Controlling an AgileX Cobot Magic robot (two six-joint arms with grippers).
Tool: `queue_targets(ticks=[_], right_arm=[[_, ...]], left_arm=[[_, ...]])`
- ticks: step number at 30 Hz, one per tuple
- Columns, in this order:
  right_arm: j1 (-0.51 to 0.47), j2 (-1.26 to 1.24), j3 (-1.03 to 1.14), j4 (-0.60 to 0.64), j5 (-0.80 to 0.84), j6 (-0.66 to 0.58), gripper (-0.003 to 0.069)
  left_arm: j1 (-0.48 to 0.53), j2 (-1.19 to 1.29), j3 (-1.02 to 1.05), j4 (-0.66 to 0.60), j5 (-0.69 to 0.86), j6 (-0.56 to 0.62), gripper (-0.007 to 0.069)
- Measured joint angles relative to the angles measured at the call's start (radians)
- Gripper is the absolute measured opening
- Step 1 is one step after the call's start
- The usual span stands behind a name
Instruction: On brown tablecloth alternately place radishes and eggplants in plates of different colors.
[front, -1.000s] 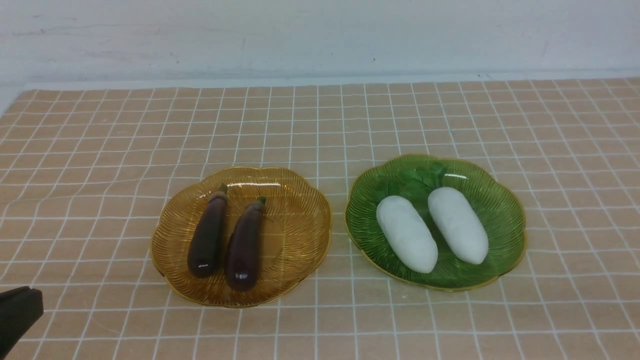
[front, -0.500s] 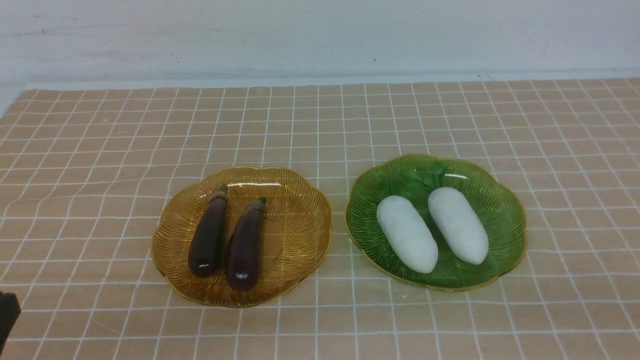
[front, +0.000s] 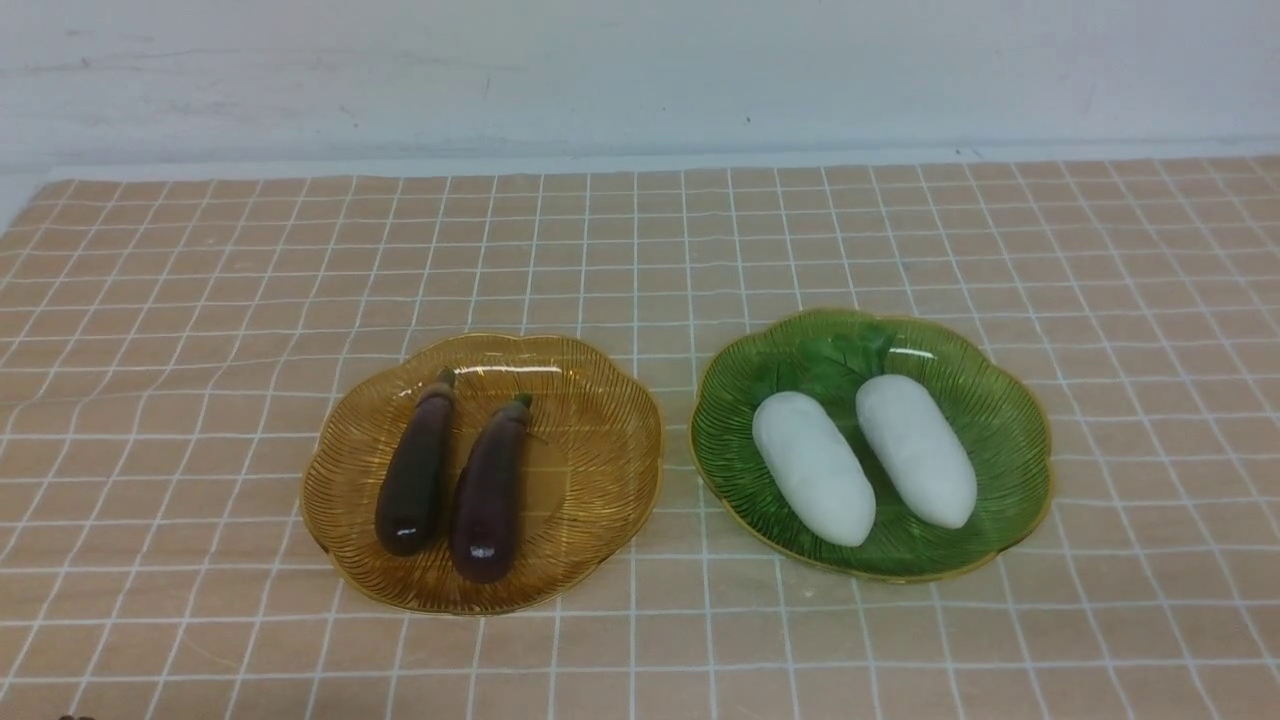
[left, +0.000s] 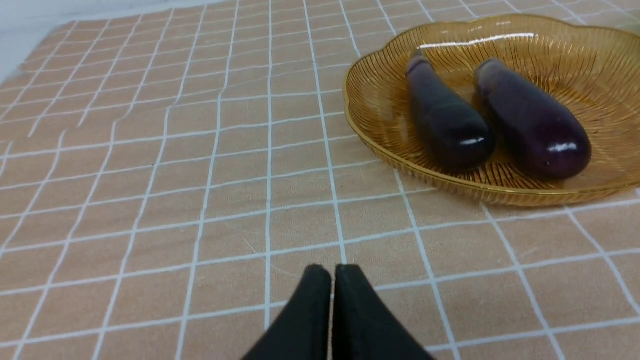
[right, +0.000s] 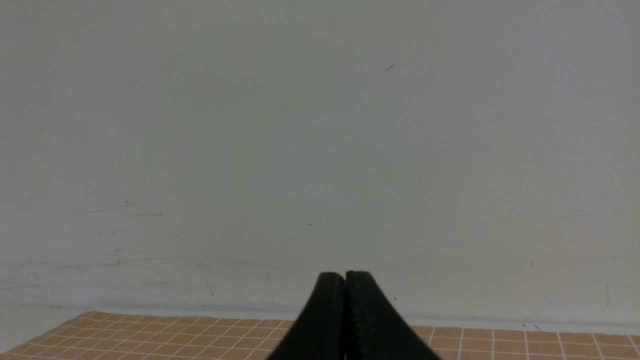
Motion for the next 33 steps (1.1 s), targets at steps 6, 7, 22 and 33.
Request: queue_targets(ticks=[6, 7, 22, 33], right_arm=[[0.0, 0.0, 0.0, 0.0, 0.0, 0.0, -0.0011], [0.0, 0.0, 0.0, 0.0, 0.0, 0.0, -0.0011], [0.0, 0.0, 0.0, 0.0, 0.0, 0.0, -0.0011], [0.0, 0.0, 0.0, -0.113, 0.015, -0.025, -0.0011]], left_arm=[[0.0, 0.0, 0.0, 0.0, 0.002, 0.0, -0.0003], [0.0, 0.0, 0.0, 0.0, 0.002, 0.0, -0.0003], [0.0, 0.0, 0.0, 0.0, 0.002, 0.0, -0.0003], [0.0, 0.0, 0.0, 0.0, 0.003, 0.0, -0.0003]])
